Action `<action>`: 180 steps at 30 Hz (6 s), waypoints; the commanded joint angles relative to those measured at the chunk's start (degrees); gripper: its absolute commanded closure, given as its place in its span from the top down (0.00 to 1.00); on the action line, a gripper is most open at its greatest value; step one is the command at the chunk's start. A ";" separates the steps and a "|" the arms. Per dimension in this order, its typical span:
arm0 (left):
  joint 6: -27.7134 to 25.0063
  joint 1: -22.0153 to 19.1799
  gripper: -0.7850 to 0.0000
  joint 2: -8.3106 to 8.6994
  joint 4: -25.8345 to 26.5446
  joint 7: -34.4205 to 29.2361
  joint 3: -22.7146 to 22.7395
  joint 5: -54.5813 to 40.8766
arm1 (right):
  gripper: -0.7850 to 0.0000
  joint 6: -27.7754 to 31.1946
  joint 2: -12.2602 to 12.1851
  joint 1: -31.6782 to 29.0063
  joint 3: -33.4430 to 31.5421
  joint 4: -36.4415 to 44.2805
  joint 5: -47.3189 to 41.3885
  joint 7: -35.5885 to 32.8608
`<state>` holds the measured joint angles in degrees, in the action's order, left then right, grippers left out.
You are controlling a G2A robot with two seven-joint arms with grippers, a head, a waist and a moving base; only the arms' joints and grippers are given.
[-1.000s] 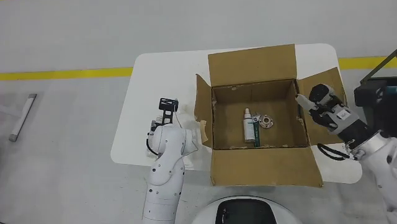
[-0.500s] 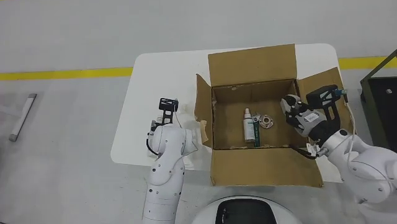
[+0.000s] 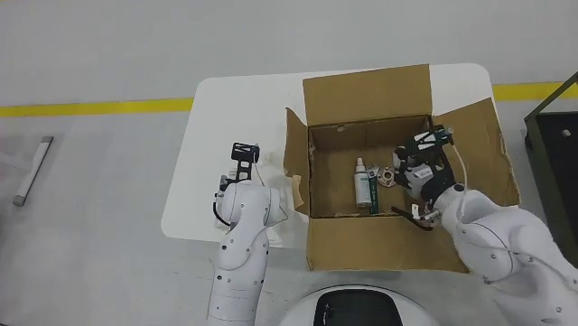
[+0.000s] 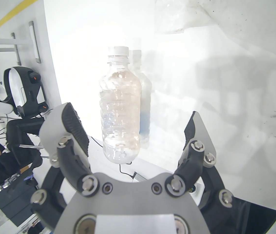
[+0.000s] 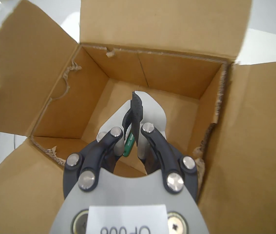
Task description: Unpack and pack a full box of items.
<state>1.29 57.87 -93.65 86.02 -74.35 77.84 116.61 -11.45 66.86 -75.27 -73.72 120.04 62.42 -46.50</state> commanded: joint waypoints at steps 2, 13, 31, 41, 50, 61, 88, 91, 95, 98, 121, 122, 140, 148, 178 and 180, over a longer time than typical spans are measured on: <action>0.00 0.00 1.00 0.00 0.00 0.00 0.00 0.00 | 0.00 -3.89 0.99 5.76 5.95 -5.33 1.26 -2.44; 0.00 0.00 1.00 0.00 0.00 0.00 0.00 0.00 | 0.00 -8.47 2.76 15.24 11.04 -15.60 -0.25 -8.66; 0.00 0.00 1.00 0.00 0.00 0.00 0.00 0.00 | 0.00 -8.41 3.08 15.49 11.96 -17.17 0.48 -8.05; 0.00 0.00 1.00 0.00 0.00 0.00 0.00 0.00 | 0.00 -16.47 5.99 26.10 20.96 -26.22 5.97 -21.76; 0.00 0.00 1.00 0.00 0.00 0.00 0.00 0.00 | 0.37 -19.47 8.28 31.06 24.39 -33.40 6.50 -26.86; 0.00 0.00 1.00 0.00 0.00 0.00 0.00 0.00 | 0.40 -18.60 9.41 30.12 24.48 -35.08 7.21 -26.92; 0.00 0.00 1.00 0.00 0.00 0.00 0.00 0.00 | 0.47 -15.94 12.81 31.99 25.15 -43.81 4.70 -23.97; 0.00 0.00 1.00 0.00 0.00 0.00 0.00 0.00 | 0.43 -15.72 13.12 32.11 25.15 -44.32 4.73 -23.80; 0.00 0.00 1.00 0.00 0.00 0.00 0.00 0.00 | 0.00 -15.72 13.46 32.21 25.02 -44.66 5.04 -23.69; 0.00 0.00 1.00 0.00 0.00 0.00 0.00 0.00 | 0.00 -15.96 13.67 32.24 24.71 -44.42 5.23 -23.72; 0.00 0.00 1.00 0.00 0.00 0.00 0.00 0.00 | 0.00 6.61 11.49 7.16 -11.32 -17.74 -46.30 2.18; 0.00 0.00 1.00 0.00 0.00 0.00 0.00 0.00 | 0.00 8.32 11.43 6.75 -12.03 -18.42 -48.66 2.11; 0.00 0.00 1.00 0.00 0.00 0.00 0.00 0.00 | 0.00 13.12 11.13 6.47 -13.99 -16.59 -53.35 4.79; 0.00 0.00 1.00 0.00 0.00 0.00 0.00 0.00 | 0.00 16.63 8.47 6.20 -33.41 -4.08 -45.83 4.06; 0.00 0.00 1.00 0.00 0.00 0.00 0.00 0.00 | 0.00 15.03 5.27 -24.62 -43.55 2.43 -5.70 -13.41; 0.00 0.00 1.00 0.00 0.00 0.00 0.00 0.00 | 0.00 14.67 5.25 -24.07 -41.20 1.23 -5.00 -12.86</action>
<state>1.29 57.87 -93.65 86.02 -74.35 77.84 116.61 3.36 72.12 -99.62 -116.12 121.88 57.09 -59.52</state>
